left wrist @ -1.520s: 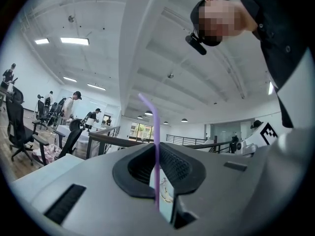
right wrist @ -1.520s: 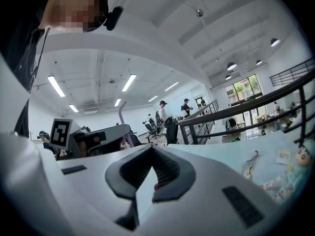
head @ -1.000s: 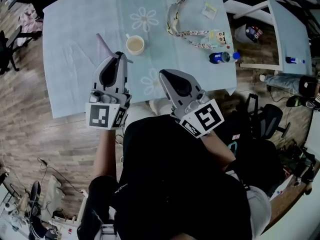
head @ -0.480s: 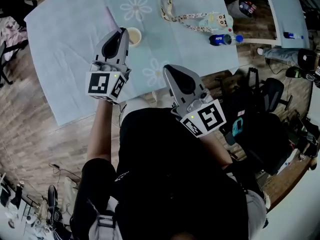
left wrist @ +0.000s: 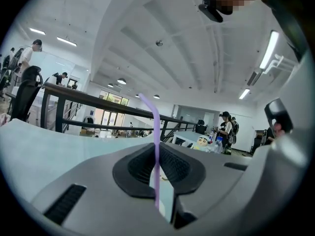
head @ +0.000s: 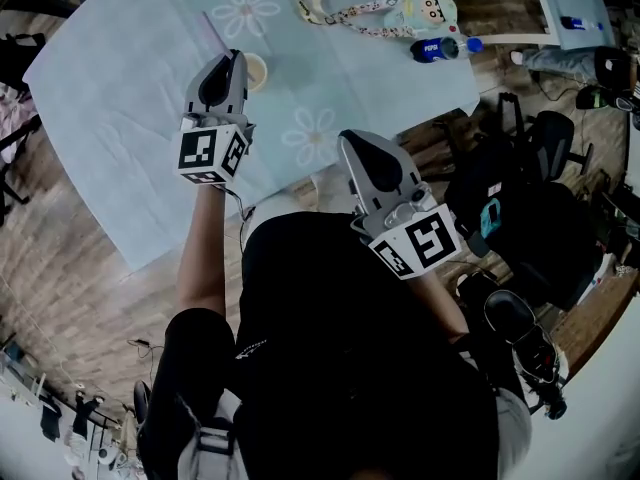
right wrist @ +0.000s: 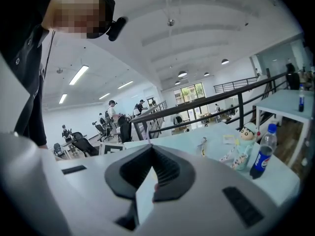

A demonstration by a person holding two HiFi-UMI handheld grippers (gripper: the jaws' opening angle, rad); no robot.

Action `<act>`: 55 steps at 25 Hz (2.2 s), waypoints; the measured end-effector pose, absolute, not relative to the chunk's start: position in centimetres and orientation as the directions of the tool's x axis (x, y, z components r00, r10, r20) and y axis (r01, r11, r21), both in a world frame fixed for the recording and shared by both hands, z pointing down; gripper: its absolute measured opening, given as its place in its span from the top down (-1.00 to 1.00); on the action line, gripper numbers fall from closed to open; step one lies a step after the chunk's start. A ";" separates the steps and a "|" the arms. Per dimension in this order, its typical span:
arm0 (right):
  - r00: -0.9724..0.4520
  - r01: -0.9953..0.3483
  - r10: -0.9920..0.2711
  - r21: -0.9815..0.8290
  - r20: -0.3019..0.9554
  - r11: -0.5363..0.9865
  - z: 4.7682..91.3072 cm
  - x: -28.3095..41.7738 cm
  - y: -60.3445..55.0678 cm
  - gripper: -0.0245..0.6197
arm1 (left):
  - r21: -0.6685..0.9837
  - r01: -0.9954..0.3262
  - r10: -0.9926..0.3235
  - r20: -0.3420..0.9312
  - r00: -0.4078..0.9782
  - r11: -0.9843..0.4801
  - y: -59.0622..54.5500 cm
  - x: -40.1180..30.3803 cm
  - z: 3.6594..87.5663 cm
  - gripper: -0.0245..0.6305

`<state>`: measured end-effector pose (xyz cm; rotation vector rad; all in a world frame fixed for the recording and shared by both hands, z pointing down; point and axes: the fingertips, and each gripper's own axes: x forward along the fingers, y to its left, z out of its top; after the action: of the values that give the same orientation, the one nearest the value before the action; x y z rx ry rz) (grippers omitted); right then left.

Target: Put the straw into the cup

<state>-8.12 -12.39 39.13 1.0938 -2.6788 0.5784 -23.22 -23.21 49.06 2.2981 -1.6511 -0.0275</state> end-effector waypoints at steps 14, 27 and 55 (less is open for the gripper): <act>-0.688 -0.726 -0.621 -0.322 0.376 0.608 42.0 -8.3 -12.0 0.90 | 0.258 -0.934 -0.919 0.243 0.312 -0.248 -24.2 -23.0 55.2 0.82; -0.672 -0.740 -0.632 -0.320 0.386 0.591 42.7 -7.6 -12.6 0.90 | 0.217 -0.952 -0.915 0.294 0.276 -0.218 -24.1 -23.2 57.6 0.82; -0.670 -0.742 -0.630 -0.324 0.392 0.587 42.9 -6.6 -13.0 0.90 | 0.135 -0.972 -0.903 0.364 0.229 -0.192 -24.2 -23.1 59.8 0.82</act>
<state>-6.61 -13.00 42.91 1.1367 -2.5818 0.6896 -23.05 -24.21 59.81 2.1750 -1.7404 0.2899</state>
